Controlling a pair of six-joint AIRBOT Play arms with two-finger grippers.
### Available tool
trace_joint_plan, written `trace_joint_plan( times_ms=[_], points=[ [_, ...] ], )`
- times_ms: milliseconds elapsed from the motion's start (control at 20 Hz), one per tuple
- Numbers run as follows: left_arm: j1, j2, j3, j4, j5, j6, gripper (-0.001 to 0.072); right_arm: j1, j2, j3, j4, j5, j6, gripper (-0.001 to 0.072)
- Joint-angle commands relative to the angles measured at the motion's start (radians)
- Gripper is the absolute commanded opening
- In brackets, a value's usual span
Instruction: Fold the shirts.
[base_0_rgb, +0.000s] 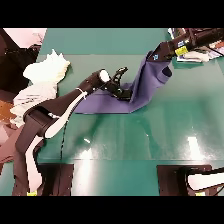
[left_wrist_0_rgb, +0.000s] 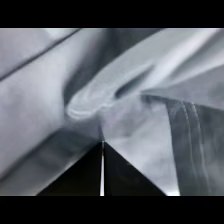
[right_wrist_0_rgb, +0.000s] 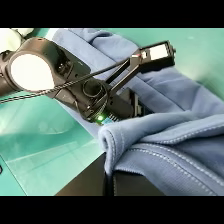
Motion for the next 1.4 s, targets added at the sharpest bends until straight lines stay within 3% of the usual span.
trace_joint_plan(
  times_ms=[0, 250, 350, 450, 700, 850, 1000, 1050, 1100, 1150, 1200, 1350],
  points=[
    [0.0, 0.064, 0.001, 0.154, -0.07, 0.003, 0.002, 0.009, 0.0, 0.001, 0.001, -0.002, -0.01, 0.0012],
    [0.0, 0.176, 0.003, 0.354, -0.187, 0.003, 0.002, 0.01, 0.0, 0.001, 0.006, -0.003, -0.029, 0.0012],
    [0.023, 0.227, 0.003, 0.429, -0.221, 0.003, 0.002, 0.013, -0.001, 0.001, 0.082, -0.005, -0.069, 0.0012],
    [0.077, 0.288, 0.003, 0.477, -0.237, 0.003, 0.0021, 0.031, -0.001, 0.001, 0.153, -0.035, -0.09, 0.0012],
    [0.305, 0.459, 0.003, 0.483, -0.28, 0.003, 0.0021, 0.182, -0.053, 0.001, 0.158, -0.122, -0.115, 0.0014],
    [0.431, 0.547, 0.003, 0.483, -0.31, 0.003, 0.0021, 0.327, -0.153, 0.001, 0.158, -0.231, -0.145, 0.0014],
    [0.511, 0.603, 0.005, 0.482, -0.321, 0.003, 0.0022, 0.487, -0.279, 0.002, 0.159, -0.442, -0.229, 0.0016],
    [0.529, 0.615, 0.005, 0.482, -0.327, 0.002, 0.0021, 0.532, -0.316, 0.008, 0.157, -0.51, -0.261, 0.0082],
    [0.545, 0.622, 0.005, 0.482, -0.333, 0.003, 0.0022, 0.57, -0.355, 0.03, 0.157, -0.567, -0.282, 0.032],
    [0.557, 0.627, 0.005, 0.481, -0.34, 0.002, 0.0022, 0.593, -0.382, 0.058, 0.157, -0.605, -0.282, 0.0512],
    [0.567, 0.632, 0.005, 0.479, -0.35, 0.003, 0.0022, 0.604, -0.39, 0.078, 0.154, -0.623, -0.283, 0.059],
    [0.589, 0.651, 0.005, 0.476, -0.374, 0.003, 0.0022, 0.555, -0.301, 0.021, 0.088, -0.581, -0.272, 0.0579]
  ],
)
